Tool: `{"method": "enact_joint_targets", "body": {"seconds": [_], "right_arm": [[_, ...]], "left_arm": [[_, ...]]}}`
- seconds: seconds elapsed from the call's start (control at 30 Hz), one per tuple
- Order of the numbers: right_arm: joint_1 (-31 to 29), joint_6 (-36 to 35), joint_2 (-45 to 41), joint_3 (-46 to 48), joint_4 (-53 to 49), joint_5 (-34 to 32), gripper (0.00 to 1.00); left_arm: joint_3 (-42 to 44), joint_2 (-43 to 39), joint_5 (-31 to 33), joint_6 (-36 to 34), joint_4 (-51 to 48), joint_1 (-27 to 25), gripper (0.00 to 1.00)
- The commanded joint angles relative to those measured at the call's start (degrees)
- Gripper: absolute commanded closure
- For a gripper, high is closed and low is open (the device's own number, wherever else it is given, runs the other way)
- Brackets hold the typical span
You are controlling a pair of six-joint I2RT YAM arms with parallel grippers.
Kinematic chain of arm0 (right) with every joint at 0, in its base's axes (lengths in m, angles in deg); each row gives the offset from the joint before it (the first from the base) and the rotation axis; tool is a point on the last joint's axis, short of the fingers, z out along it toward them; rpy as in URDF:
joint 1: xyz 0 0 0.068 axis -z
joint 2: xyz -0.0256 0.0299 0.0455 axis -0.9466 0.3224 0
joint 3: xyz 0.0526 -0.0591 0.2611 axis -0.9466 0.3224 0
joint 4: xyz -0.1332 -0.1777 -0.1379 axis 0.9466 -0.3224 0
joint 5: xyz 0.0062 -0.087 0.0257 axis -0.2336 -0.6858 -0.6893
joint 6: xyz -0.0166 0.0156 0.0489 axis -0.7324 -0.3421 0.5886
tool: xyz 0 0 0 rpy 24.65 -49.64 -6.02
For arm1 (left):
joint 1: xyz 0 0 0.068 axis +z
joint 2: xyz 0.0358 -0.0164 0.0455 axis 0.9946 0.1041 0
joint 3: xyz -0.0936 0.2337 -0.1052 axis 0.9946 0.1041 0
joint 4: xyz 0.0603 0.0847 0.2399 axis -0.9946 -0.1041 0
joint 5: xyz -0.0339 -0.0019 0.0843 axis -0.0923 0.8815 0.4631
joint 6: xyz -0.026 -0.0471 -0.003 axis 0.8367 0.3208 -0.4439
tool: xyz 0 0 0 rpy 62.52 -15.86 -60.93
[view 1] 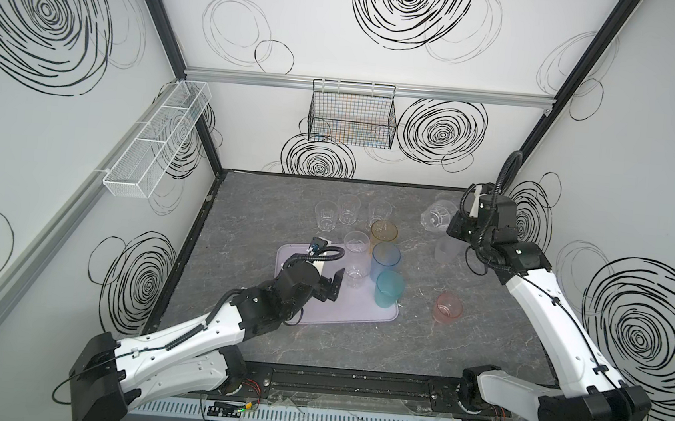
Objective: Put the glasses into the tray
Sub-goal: 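Carry the clear glass over the tray with the right gripper, then lower the clear glass onto the tray and open the right gripper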
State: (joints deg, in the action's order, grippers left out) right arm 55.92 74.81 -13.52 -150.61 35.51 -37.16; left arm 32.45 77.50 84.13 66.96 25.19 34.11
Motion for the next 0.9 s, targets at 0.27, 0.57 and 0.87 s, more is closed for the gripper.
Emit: {"method": "enact_joint_targets", "body": {"seconds": [0.27, 0.57, 0.87], "right_arm": [[-30.7, 6.4, 4.3, -2.8, -5.3, -2.0, 0.95], [-42.1, 10.8, 8.1, 5.8, -2.8, -3.5, 0.95], [-45.3, 12.3, 15.8, 10.5, -2.2, -7.5, 0.96]], "left_arm": [[-1.5, -10.8, -1.0, 3.3, -15.3, 9.9, 0.02], [5.4, -16.3, -6.1, 9.6, -15.5, 14.6, 0.01], [9.3, -12.6, -8.9, 12.4, -8.9, 12.9, 0.0]]}}
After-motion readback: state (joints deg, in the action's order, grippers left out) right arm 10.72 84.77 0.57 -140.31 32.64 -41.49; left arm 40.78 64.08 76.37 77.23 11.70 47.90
